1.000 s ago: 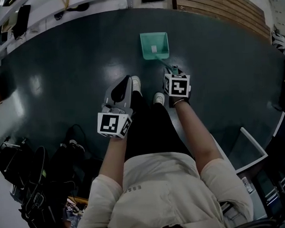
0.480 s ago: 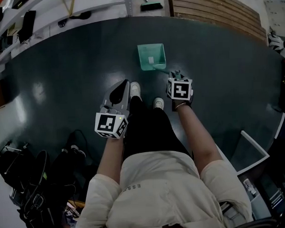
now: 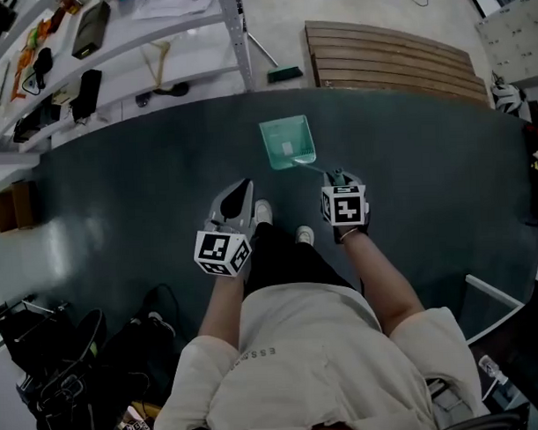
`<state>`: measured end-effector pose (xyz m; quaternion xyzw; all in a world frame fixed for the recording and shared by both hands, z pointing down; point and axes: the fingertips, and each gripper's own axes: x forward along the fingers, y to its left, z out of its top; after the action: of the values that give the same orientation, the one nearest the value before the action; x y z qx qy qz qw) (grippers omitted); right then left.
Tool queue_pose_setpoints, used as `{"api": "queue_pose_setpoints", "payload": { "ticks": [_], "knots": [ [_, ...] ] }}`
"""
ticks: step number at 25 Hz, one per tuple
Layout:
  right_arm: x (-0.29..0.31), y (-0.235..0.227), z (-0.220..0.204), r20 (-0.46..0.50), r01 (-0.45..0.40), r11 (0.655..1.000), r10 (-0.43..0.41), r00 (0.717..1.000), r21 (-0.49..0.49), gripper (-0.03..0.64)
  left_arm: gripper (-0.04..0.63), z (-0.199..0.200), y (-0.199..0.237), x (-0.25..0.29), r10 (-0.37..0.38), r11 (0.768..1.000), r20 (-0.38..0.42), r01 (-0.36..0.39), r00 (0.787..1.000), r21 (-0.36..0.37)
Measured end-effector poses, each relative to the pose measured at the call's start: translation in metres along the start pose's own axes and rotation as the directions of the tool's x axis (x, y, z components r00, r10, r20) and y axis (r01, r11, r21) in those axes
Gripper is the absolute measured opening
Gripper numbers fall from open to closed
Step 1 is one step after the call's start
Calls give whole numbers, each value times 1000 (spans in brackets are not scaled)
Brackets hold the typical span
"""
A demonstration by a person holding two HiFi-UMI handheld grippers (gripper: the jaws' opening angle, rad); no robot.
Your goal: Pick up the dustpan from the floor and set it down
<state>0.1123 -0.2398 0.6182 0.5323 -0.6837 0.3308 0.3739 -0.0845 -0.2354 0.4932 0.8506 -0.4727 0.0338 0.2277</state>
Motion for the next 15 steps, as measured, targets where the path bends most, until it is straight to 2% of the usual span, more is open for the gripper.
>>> {"api": "queue_pose_setpoints", "payload": {
  "ticks": [3, 9, 15],
  "knots": [
    [-34, -9, 10, 47, -2, 1000, 3, 999, -15, 74, 17, 15, -26, -4, -29, 999, 18, 28, 999, 37],
    [-102, -24, 22, 140, -35, 998, 43, 989, -59, 74, 17, 58, -68, -22, -38, 986, 100, 21, 994, 168],
    [-154, -38, 24, 238, -61, 995, 78, 968, -78, 74, 17, 87, -92, -39, -9, 974, 159, -27, 987, 225]
  ]
}}
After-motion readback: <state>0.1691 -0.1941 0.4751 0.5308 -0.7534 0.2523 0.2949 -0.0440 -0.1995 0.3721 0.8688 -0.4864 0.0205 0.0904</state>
